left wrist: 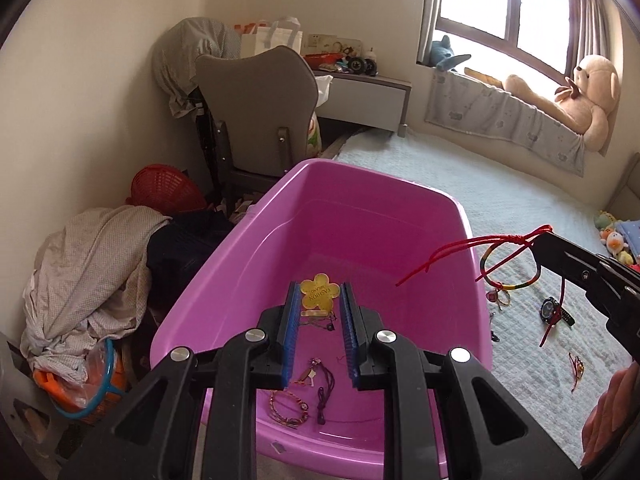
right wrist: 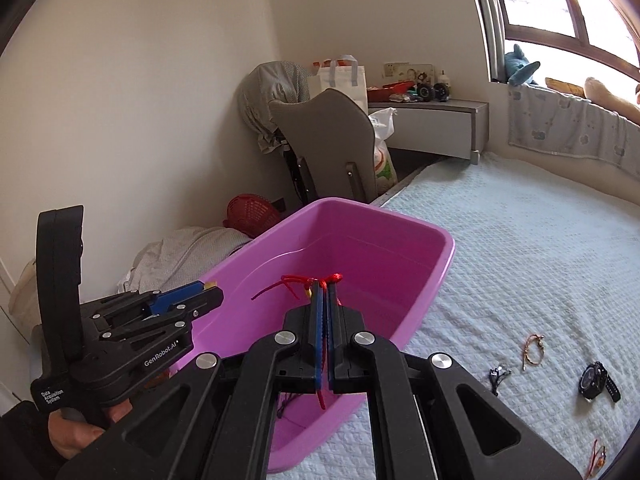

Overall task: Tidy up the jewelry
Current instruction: 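Carry the yellow flower pendant and red-string bracelet over the pink tub with both tools, then open both tools to drop the pendant and bracelet into the tub, then move both tools back over the remaining jewelry on the bed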

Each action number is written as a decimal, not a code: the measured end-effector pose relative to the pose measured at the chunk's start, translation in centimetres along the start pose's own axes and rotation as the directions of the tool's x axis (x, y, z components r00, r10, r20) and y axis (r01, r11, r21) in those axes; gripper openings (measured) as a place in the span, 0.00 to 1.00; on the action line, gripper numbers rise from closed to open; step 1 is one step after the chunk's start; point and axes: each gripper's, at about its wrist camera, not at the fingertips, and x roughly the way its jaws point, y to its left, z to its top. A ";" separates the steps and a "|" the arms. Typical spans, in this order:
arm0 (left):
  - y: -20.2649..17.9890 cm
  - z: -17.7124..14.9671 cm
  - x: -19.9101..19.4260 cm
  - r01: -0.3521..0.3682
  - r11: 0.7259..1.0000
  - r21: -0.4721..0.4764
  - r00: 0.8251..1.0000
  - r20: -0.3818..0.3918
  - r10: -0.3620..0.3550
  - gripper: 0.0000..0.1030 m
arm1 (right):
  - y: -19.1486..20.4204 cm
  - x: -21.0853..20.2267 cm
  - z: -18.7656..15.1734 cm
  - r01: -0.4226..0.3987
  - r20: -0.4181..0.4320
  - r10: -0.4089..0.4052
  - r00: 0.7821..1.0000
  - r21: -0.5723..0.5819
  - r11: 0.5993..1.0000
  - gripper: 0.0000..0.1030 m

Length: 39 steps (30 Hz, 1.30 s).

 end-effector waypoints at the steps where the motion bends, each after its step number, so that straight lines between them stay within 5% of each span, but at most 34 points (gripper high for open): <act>1: 0.3 0.0 0.2 -0.005 1.000 -0.006 1.000 -0.005 0.005 0.19 | 0.3 0.6 0.1 -0.004 -0.011 0.004 1.000 -0.007 1.000 0.02; 17: 1.6 -0.3 4.1 -0.023 0.999 -0.032 0.990 -0.140 0.019 0.20 | 0.1 7.8 -0.7 -0.006 -0.221 0.017 0.975 0.053 0.999 0.02; 25: 1.4 -0.5 6.0 -0.005 1.000 0.024 0.978 -0.206 0.010 0.20 | -0.1 8.6 -1.1 0.039 -0.249 -0.018 0.968 0.078 0.996 0.02; 27: 1.3 -0.4 6.3 0.004 0.999 0.037 0.976 -0.219 0.004 0.21 | -0.1 8.6 -1.2 0.054 -0.255 -0.033 0.966 0.076 0.996 0.09; 29: 1.2 -0.2 6.4 0.008 0.999 0.052 0.975 -0.220 0.004 0.38 | -0.3 8.6 -1.1 0.054 -0.254 -0.028 0.967 0.093 0.994 0.60; 30: 1.2 -0.2 6.3 0.003 0.998 0.061 0.976 -0.217 0.010 0.70 | -0.3 8.3 -1.1 0.052 -0.242 -0.025 0.970 0.105 0.993 0.66; 31: 1.2 -0.2 6.1 -0.002 0.998 0.065 0.979 -0.202 0.015 0.89 | -0.4 8.0 -1.1 0.058 -0.232 -0.031 0.972 0.110 0.992 0.66; 39: 0.8 -0.3 5.1 -0.010 0.991 0.134 0.983 -0.180 0.035 0.89 | -1.0 6.8 -1.5 0.085 -0.252 -0.047 0.967 0.142 0.986 0.66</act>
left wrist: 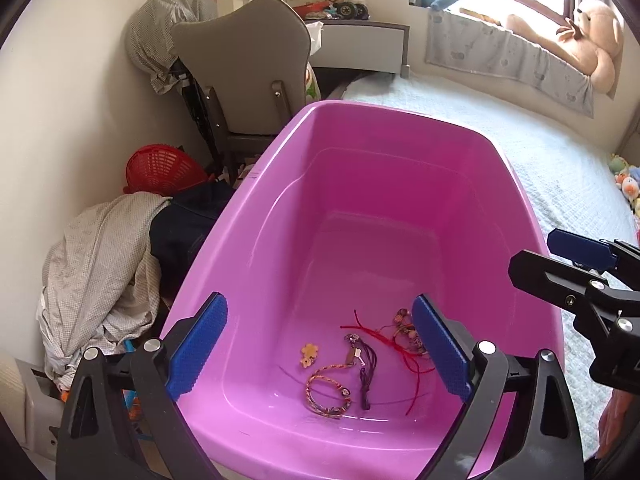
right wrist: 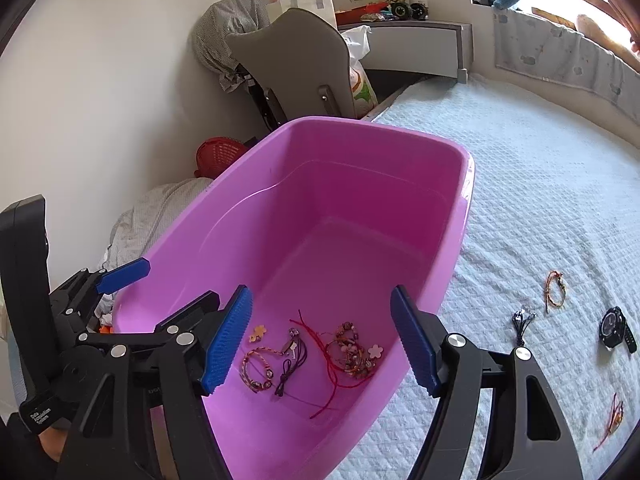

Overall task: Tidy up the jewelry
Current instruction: 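Move both tools back over the remaining jewelry on the bed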

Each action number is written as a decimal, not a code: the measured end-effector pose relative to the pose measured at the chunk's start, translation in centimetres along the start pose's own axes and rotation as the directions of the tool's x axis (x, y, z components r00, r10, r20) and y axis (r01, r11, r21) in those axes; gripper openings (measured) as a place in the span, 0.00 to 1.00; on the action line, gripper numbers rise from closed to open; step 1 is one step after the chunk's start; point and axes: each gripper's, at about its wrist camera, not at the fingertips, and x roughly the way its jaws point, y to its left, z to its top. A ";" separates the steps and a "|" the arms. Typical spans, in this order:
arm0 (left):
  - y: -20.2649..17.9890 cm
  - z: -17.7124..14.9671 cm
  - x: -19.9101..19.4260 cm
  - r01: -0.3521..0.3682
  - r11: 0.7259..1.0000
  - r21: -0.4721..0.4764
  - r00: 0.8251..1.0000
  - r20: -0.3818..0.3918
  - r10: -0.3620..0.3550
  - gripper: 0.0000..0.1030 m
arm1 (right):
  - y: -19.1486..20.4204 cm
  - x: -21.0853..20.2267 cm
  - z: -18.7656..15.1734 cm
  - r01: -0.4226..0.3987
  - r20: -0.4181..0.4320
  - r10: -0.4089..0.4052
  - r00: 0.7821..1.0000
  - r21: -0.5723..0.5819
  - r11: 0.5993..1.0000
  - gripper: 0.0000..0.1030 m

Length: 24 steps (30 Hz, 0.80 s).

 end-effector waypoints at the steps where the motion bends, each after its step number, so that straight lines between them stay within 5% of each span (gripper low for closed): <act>1: -0.1 0.1 -0.1 0.002 1.000 0.002 1.000 -0.002 -0.002 0.89 | -0.1 -0.3 -0.2 -0.001 0.002 0.001 1.000 0.006 1.000 0.66; 24: -7.1 -0.8 -4.7 0.055 0.995 0.081 0.998 0.021 -0.057 0.92 | -7.3 -9.4 -7.1 0.066 0.095 -0.081 0.992 0.160 0.985 0.67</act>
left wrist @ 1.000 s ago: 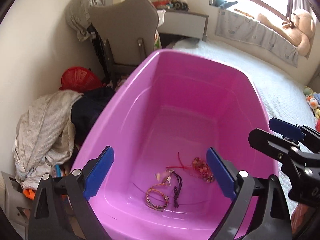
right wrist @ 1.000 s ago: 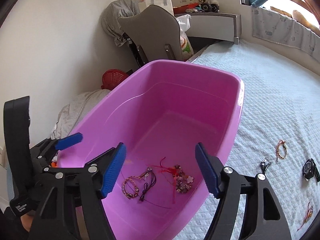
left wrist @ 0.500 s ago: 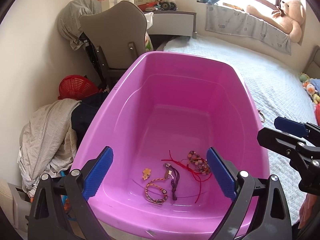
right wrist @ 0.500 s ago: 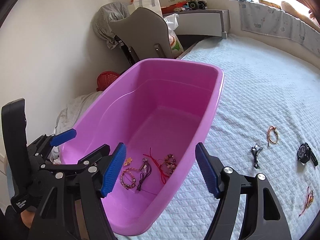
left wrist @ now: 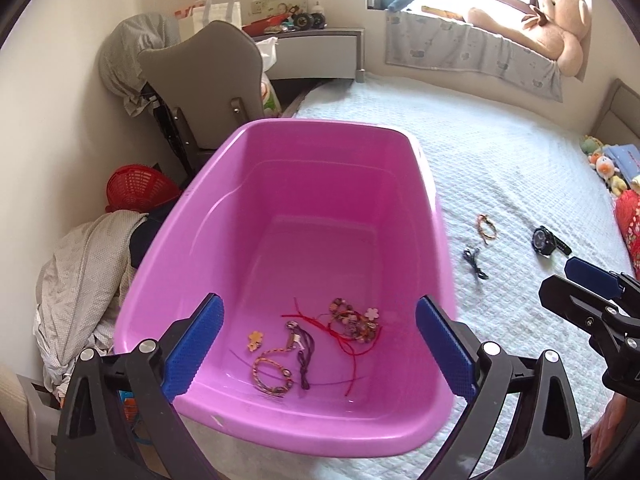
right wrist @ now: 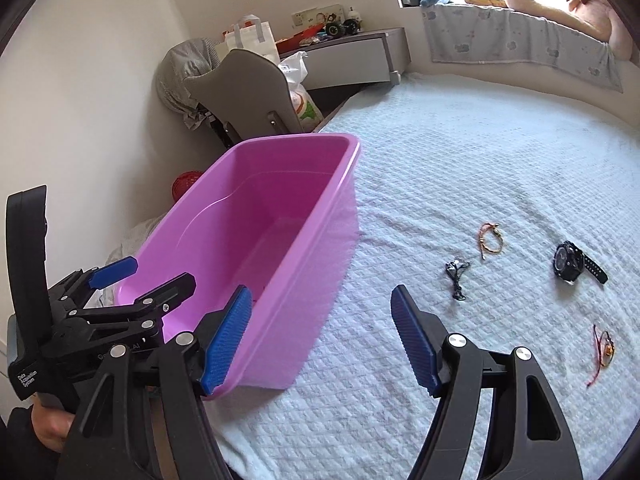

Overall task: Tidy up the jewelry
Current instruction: 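Move both tools back over the remaining jewelry on the bed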

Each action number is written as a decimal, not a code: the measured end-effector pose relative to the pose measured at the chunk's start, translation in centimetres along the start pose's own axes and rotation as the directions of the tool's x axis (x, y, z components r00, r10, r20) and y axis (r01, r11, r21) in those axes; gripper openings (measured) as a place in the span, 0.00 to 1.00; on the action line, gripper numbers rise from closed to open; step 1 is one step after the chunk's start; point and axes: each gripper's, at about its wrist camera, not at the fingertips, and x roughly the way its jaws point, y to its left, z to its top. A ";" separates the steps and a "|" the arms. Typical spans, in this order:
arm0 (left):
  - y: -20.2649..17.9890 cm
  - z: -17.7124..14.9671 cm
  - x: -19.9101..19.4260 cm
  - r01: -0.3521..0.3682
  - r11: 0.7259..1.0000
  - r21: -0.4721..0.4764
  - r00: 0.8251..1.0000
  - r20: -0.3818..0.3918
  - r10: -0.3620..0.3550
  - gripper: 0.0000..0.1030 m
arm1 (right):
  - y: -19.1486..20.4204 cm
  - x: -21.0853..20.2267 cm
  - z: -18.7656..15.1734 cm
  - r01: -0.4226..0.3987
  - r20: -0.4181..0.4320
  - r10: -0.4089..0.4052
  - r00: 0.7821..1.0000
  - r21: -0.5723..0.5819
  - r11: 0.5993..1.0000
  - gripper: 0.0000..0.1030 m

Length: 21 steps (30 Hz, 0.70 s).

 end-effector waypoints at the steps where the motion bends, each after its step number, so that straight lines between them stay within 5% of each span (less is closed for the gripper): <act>1: -0.6 -0.2 -0.2 0.010 1.000 0.006 1.000 0.001 -0.010 0.93 | -0.6 -0.5 -0.3 0.008 0.005 -0.008 1.000 0.004 1.000 0.67; 21: -15.3 -3.4 -1.6 0.110 0.992 0.060 0.994 -0.031 -0.108 0.94 | -13.9 -9.0 -8.0 0.173 0.053 -0.186 0.981 0.190 0.966 0.69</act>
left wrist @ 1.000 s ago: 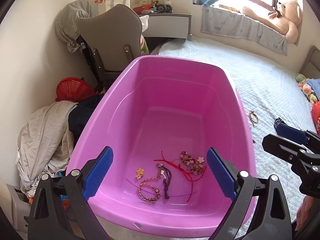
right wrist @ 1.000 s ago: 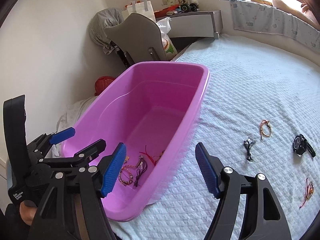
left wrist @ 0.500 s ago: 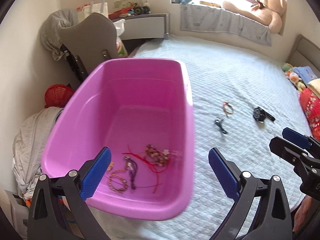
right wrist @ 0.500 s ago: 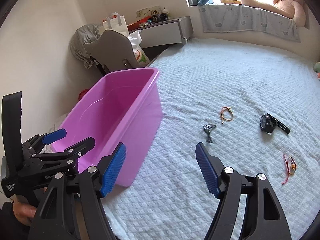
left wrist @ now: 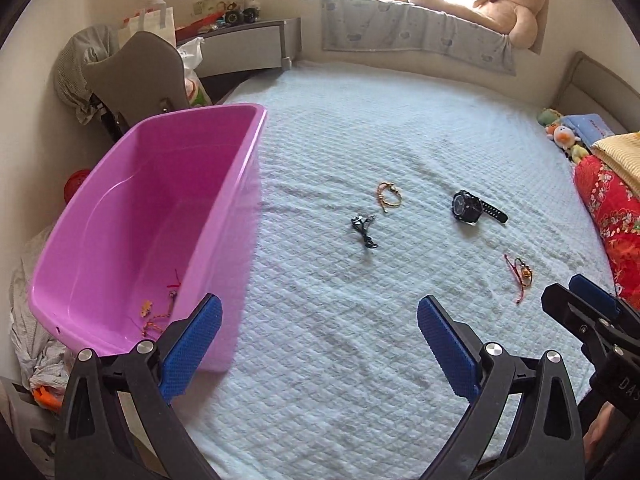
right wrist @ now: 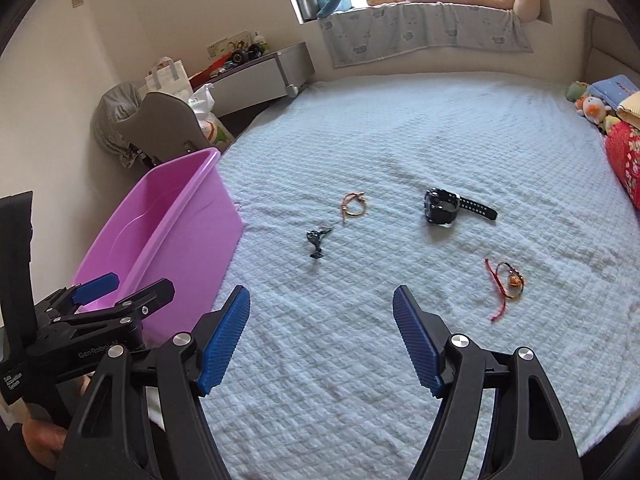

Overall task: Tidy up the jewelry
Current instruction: 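Move both tools back over the remaining jewelry on the bed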

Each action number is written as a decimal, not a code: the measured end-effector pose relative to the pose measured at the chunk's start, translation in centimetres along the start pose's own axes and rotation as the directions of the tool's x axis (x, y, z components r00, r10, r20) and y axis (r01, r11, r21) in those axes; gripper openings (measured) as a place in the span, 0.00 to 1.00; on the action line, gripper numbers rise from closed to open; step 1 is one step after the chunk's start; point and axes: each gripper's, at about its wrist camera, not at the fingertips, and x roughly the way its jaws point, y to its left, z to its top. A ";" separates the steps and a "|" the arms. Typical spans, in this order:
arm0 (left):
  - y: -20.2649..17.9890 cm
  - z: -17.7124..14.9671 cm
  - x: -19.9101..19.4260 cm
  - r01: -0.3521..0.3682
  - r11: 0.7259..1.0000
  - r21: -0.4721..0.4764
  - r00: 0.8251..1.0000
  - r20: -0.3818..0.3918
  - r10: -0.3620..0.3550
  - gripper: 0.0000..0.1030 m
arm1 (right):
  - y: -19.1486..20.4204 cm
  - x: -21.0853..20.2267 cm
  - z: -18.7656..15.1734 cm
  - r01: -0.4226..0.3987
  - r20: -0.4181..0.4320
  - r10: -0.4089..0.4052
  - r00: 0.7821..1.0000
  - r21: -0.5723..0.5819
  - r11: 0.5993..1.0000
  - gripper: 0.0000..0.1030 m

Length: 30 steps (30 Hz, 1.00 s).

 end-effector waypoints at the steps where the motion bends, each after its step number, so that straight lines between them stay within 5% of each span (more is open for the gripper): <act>1: -0.7 -0.1 0.0 0.003 1.000 0.006 1.000 0.001 -0.003 0.94 | -0.7 -0.2 -0.2 0.008 0.000 -0.008 1.000 0.010 1.000 0.69; 15: -9.8 -3.4 2.4 0.033 0.997 0.066 0.999 -0.039 -0.030 0.94 | -10.9 -1.7 -3.5 0.103 -0.015 -0.102 0.995 0.127 0.986 0.69; 30: -13.2 -5.6 8.3 -0.028 0.996 0.081 0.994 -0.106 0.036 0.94 | -17.6 2.2 -6.0 0.146 -0.078 -0.133 0.988 0.184 0.972 0.69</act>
